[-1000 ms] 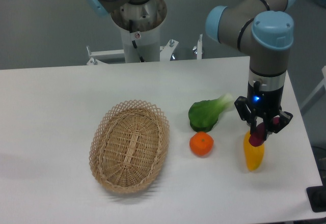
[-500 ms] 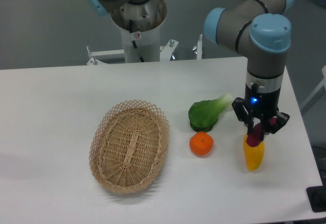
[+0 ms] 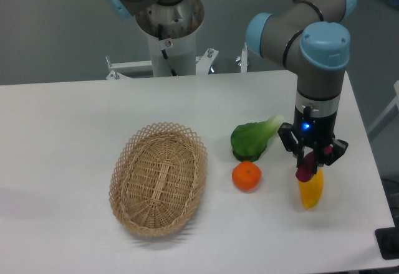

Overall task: Place the sweet potato on the table
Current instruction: 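Lift the purple sweet potato in the gripper away from the mango, then carry the sweet potato beside the mandarin and lower it toward the table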

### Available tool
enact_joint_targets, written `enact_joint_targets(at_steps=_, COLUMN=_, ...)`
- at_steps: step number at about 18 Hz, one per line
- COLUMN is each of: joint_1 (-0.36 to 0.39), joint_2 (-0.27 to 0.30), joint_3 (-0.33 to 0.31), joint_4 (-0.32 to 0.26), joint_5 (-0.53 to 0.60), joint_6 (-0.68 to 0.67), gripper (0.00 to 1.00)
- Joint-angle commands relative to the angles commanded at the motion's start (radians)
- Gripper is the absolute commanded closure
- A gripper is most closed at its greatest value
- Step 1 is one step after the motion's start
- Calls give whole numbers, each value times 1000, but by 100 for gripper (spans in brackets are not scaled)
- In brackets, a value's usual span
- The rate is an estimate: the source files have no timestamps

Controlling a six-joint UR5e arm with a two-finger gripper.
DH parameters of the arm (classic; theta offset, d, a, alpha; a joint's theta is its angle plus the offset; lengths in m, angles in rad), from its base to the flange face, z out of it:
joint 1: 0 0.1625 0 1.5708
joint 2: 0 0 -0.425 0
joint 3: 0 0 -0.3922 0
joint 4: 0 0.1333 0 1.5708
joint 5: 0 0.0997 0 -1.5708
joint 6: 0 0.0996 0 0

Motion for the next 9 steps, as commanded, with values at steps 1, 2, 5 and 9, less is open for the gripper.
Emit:
enact_joint_targets(at_steps=1, joint_1=-12, joint_2=-11, joint_3=-2, joint_4=20, joint_5=6, joint_6=-41, gripper=72)
enact_joint_targets(at_steps=2, joint_1=-26, joint_2=-26, joint_3=-2, joint_4=47, joint_5=15, joint_6=-78, gripper=72)
enact_joint_targets(at_steps=5, joint_1=-77, joint_2=-80, joint_3=0, joint_4=126, joint_5=52, joint_6=-192, gripper=71)
enact_joint_targets(at_steps=9, joint_1=-117, joint_2=-150, joint_3=8, joint_4=218, joint_5=54, joint_6=-255, gripper=71)
